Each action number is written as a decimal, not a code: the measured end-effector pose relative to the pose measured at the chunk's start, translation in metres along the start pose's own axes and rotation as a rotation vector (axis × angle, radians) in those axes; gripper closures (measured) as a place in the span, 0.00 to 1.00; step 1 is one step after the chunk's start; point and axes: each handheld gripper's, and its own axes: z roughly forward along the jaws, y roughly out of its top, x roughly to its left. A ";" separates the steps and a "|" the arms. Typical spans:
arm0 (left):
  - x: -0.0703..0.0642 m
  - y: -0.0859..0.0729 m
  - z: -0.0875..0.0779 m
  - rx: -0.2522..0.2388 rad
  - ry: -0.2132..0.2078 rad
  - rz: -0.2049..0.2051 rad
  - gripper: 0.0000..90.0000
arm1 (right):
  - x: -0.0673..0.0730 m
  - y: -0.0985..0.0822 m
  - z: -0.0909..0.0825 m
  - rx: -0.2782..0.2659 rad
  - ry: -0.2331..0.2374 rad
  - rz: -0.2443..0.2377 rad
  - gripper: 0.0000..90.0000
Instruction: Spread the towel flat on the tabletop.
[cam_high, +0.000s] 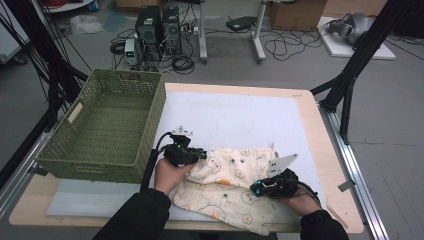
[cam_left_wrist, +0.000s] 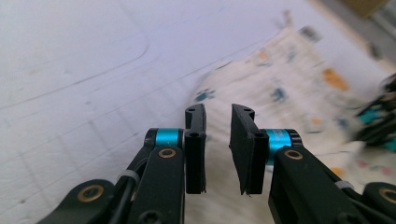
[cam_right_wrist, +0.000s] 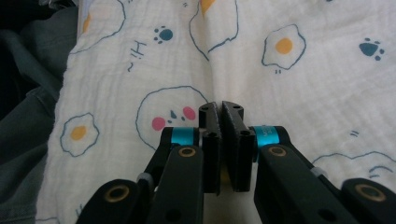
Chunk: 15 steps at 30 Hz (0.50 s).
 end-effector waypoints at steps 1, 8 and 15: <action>0.001 0.000 0.004 0.012 0.005 -0.003 0.81 | -0.001 0.000 0.000 -0.008 -0.002 -0.003 0.88; 0.000 -0.004 0.017 0.086 0.032 0.041 0.97 | -0.020 0.000 -0.022 -0.092 -0.170 0.074 0.72; 0.001 0.013 -0.017 -0.283 0.231 0.068 0.97 | -0.036 -0.005 -0.019 -0.061 -0.212 0.137 0.72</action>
